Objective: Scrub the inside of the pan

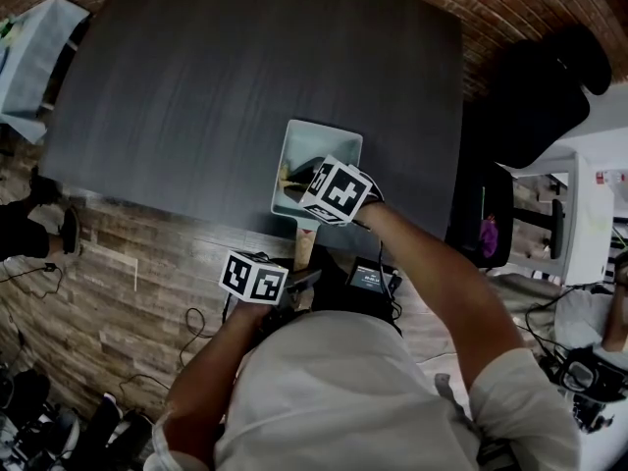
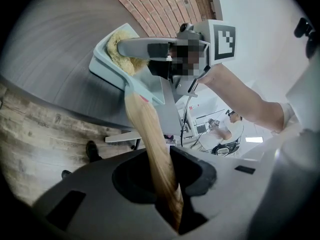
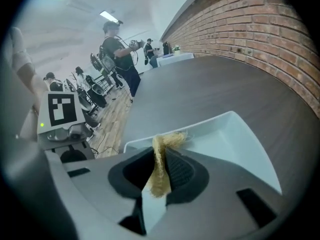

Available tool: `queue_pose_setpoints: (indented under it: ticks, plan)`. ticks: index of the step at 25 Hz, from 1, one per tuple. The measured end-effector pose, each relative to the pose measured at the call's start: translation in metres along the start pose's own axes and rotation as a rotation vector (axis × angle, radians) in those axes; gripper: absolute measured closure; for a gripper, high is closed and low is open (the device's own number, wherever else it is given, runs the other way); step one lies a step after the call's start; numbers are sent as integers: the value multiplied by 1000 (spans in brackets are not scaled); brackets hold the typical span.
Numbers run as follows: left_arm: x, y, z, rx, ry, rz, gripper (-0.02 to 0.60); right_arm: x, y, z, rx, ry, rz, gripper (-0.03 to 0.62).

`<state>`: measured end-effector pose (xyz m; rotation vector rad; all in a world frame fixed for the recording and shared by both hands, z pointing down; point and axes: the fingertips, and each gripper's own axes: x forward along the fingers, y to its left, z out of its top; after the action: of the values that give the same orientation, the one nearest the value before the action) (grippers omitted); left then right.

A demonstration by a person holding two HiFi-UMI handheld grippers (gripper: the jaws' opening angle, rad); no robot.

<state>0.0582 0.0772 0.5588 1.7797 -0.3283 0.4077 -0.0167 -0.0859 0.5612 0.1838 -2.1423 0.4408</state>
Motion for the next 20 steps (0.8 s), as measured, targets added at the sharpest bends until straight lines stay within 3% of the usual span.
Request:
queue_pose_setpoints:
  ticks: [20]
  plan:
    - [0,0,-1,-16,-3,0,489,-2,47,-18,-220,244,336,526]
